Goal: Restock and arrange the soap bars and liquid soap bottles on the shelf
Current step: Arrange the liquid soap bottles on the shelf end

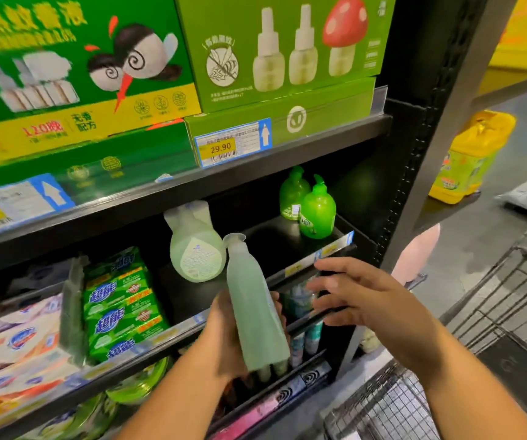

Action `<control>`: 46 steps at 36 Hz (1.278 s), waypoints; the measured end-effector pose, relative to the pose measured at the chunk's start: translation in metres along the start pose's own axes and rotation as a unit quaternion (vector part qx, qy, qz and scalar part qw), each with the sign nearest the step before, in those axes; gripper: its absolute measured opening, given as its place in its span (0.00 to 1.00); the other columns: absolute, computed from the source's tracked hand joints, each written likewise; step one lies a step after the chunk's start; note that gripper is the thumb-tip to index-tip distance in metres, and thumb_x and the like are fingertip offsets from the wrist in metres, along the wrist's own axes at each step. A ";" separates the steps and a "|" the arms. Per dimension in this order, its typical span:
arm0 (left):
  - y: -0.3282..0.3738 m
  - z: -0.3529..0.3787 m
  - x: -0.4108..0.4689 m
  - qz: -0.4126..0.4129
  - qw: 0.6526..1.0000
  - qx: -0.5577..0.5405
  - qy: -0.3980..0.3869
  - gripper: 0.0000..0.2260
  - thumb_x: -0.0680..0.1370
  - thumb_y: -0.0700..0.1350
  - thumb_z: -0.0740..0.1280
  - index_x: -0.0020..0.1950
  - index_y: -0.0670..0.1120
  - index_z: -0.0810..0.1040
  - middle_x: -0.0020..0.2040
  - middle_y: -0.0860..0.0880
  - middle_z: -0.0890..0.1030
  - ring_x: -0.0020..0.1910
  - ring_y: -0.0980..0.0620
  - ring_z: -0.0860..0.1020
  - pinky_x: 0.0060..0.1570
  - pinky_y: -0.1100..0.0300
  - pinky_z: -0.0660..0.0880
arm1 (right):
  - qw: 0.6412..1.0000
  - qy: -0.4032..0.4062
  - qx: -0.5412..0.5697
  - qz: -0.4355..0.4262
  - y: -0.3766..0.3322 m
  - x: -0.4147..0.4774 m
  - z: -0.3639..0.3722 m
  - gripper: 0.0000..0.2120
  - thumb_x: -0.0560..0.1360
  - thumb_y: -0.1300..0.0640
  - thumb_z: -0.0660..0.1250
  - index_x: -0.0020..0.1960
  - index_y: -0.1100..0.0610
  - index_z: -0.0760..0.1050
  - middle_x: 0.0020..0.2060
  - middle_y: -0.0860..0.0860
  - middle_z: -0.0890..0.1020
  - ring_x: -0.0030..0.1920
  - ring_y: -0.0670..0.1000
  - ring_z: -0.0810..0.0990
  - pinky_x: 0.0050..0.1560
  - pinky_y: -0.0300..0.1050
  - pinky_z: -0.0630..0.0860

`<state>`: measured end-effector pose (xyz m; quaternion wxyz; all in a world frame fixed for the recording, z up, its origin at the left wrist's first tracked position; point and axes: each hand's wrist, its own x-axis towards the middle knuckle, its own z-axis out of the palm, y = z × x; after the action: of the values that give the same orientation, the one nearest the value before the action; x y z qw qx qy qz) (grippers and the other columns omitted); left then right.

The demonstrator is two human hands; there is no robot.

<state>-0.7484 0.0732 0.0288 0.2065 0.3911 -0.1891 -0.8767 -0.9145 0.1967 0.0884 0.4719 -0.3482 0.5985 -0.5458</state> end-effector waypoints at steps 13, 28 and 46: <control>0.053 0.018 -0.037 0.058 0.973 0.209 -0.083 0.32 0.77 0.66 0.56 0.64 0.43 0.81 0.63 0.41 0.81 0.63 0.39 0.79 0.65 0.38 0.72 | 0.981 -0.057 0.172 0.070 0.054 0.064 -0.001 0.25 0.69 0.54 0.74 0.63 0.64 0.76 0.54 0.62 0.84 0.49 0.58 0.83 0.47 0.49 0.80; 0.047 -0.069 0.041 0.255 0.481 0.830 0.121 0.13 0.82 0.60 0.58 0.52 0.53 0.76 0.49 0.52 0.75 0.52 0.49 0.76 0.47 0.51 0.75 | 0.978 0.110 -0.067 -0.163 0.022 0.149 0.021 0.35 0.61 0.68 0.82 0.61 0.56 0.68 0.49 0.46 0.79 0.45 0.39 0.82 0.42 0.33 0.78; 0.039 -0.069 0.061 0.233 0.337 0.897 0.165 0.13 0.85 0.56 0.49 0.61 0.51 0.68 0.54 0.50 0.71 0.56 0.46 0.73 0.41 0.51 0.74 | 0.899 0.147 -0.398 -0.108 0.061 0.250 0.021 0.40 0.59 0.45 0.83 0.66 0.50 0.69 0.59 0.51 0.80 0.61 0.56 0.78 0.58 0.48 0.75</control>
<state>-0.7246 -0.0025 -0.0319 -0.0456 0.4178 -0.9073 -0.0136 -0.9664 -0.0329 -0.0171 0.1388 -0.4855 0.7868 -0.3549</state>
